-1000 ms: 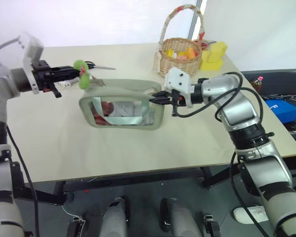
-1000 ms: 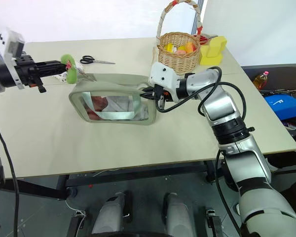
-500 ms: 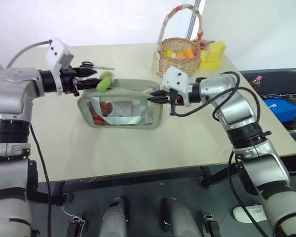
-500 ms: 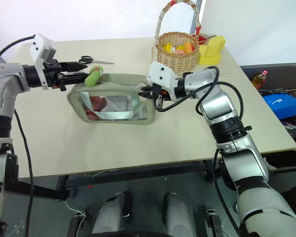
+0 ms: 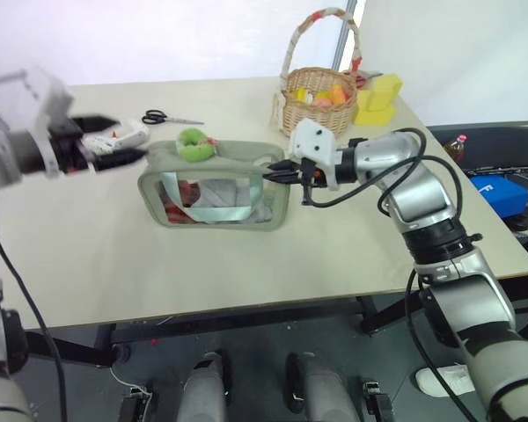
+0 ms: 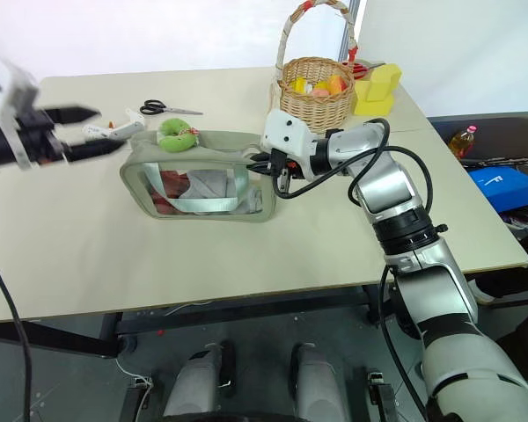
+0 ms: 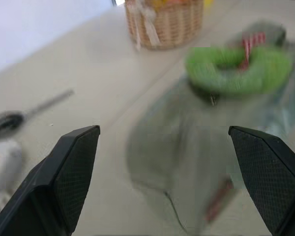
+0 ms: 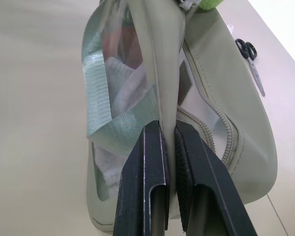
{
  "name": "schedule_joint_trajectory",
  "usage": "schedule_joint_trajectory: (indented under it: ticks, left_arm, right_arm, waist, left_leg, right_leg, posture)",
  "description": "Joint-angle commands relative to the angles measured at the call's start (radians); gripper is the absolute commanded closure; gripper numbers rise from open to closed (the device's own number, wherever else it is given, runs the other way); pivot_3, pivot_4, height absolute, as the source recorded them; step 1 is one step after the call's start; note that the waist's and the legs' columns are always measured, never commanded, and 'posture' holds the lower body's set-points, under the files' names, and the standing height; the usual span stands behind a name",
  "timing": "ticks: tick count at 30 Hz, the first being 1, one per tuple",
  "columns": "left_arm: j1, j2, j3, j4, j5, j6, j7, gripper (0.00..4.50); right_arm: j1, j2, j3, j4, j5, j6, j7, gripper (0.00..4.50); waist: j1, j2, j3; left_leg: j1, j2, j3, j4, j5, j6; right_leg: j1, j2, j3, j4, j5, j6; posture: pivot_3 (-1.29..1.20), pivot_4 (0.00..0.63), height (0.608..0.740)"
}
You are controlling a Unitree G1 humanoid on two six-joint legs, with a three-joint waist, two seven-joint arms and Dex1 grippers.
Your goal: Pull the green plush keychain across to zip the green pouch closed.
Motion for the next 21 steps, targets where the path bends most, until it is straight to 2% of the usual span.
schedule_joint_trajectory:
  ticks: [1,6,9,16,21]
  left_arm:
    - [0.025,-0.01,0.045,-0.096,-0.041,0.03,0.043,0.02]
    - [0.068,-0.027,0.0,-0.106,-0.015,-0.005,0.068,0.02]
    - [0.056,-0.019,-0.013,-0.079,-0.008,-0.019,0.063,0.8]
    - [0.05,-0.007,-0.034,-0.044,0.005,-0.051,0.04,4.48]
    - [0.037,-0.014,-0.055,-0.047,0.009,-0.058,0.033,4.48]
  right_arm:
    - [-0.025,0.009,-0.003,0.002,0.001,-0.017,0.005,4.5]
    - [-0.031,0.018,-0.003,0.01,-0.001,-0.019,0.012,4.5]
    - [-0.032,0.021,-0.001,0.011,-0.003,-0.019,0.014,4.5]
    - [-0.032,0.022,-0.004,0.012,-0.006,-0.017,0.014,4.5]
    - [-0.034,0.022,-0.007,0.014,-0.005,-0.011,0.011,4.5]
  waist:
    - [0.002,-0.001,0.0]
    - [0.002,0.0,0.0]
    - [0.0,0.0,0.0]
    - [0.0,0.0,0.0]
    - [0.001,0.0,0.0]
  left_leg:
    - [0.0,0.0,0.0,0.0,0.0,0.0]
    - [0.0,0.0,0.0,0.0,0.0,0.0]
    - [0.0,0.0,0.0,0.0,0.0,0.0]
    - [0.0,0.0,0.0,0.0,0.0,0.0]
    - [0.0,0.0,0.0,-0.001,0.0,0.0]
  right_leg:
    - [0.0,0.0,0.0,0.0,0.0,0.0]
    - [0.0,0.0,0.0,0.0,0.0,0.0]
    - [0.0,0.0,0.0,0.0,0.0,0.0]
    - [0.0,0.0,0.0,0.0,0.0,0.0]
    - [0.0,0.0,0.0,0.0,0.0,0.0]
  posture:
    - [0.0,0.15,0.74]
    - [0.0,0.15,0.74]
    - [0.0,0.15,0.74]
    - [0.0,0.15,0.74]
    - [0.0,0.15,0.74]
